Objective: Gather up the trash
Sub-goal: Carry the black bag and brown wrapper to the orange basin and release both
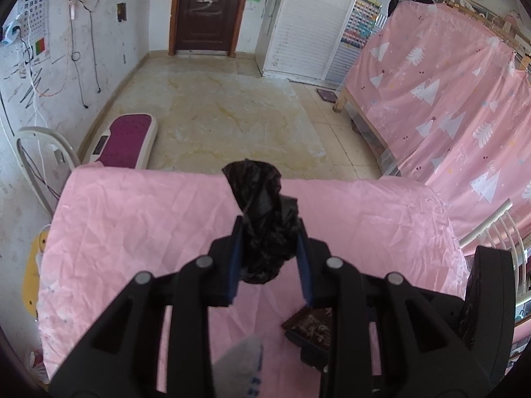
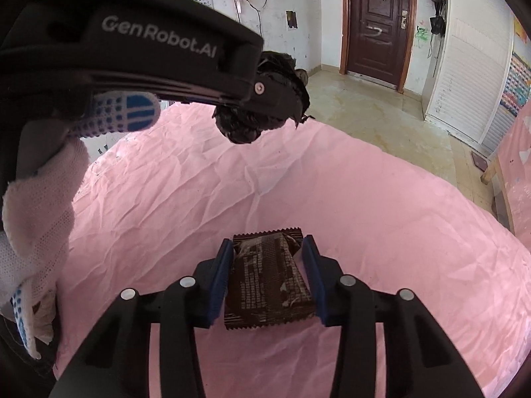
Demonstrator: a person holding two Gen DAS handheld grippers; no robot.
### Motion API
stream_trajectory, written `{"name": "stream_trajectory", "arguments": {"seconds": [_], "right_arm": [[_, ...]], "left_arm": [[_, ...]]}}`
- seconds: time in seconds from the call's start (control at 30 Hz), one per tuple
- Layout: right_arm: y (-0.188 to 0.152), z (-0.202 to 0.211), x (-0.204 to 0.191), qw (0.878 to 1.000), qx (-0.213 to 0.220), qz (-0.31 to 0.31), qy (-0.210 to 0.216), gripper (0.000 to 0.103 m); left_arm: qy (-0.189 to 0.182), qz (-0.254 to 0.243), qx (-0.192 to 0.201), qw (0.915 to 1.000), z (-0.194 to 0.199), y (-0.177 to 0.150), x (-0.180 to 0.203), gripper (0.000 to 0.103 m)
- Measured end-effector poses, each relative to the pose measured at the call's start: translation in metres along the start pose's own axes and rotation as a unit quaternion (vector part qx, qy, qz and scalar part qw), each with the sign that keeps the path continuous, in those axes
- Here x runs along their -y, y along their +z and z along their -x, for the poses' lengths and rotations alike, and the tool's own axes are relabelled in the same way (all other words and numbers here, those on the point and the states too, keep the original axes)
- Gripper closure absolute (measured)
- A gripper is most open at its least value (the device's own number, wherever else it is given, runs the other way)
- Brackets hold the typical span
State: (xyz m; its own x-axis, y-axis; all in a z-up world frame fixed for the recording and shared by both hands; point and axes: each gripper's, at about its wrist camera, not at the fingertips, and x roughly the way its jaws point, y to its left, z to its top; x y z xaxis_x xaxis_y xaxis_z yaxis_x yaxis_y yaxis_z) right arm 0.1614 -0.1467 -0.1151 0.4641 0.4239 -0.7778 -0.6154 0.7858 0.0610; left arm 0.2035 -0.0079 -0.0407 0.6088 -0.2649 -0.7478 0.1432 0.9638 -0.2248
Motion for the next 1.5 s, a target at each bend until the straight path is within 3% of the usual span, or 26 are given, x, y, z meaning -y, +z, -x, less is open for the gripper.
{"name": "stream_trajectory", "arguments": {"seconds": [0.2, 0.67, 0.83, 1.07, 1.5], "right_arm": [[-0.003, 0.013, 0.012, 0.999, 0.021, -0.025, -0.003, 0.074], [-0.026, 0.105, 0.061, 0.989, 0.095, -0.104, -0.045, 0.074], [-0.039, 0.136, 0.081, 0.982, 0.124, -0.128, -0.063, 0.074], [-0.066, 0.175, 0.101, 0.971, 0.16, -0.156, -0.082, 0.074], [-0.133, 0.241, 0.152, 0.944, 0.208, -0.22, -0.131, 0.074]], "left_arm": [[0.007, -0.005, 0.015, 0.9999, 0.009, -0.002, 0.005, 0.076], [0.011, -0.04, 0.039, 0.9984, 0.035, -0.013, 0.042, 0.076], [-0.006, -0.05, 0.041, 0.9979, 0.047, -0.02, 0.062, 0.076], [-0.06, -0.064, 0.061, 0.9943, 0.068, -0.031, 0.095, 0.076], [-0.093, -0.112, 0.056, 0.9877, 0.065, -0.053, 0.184, 0.075]]}}
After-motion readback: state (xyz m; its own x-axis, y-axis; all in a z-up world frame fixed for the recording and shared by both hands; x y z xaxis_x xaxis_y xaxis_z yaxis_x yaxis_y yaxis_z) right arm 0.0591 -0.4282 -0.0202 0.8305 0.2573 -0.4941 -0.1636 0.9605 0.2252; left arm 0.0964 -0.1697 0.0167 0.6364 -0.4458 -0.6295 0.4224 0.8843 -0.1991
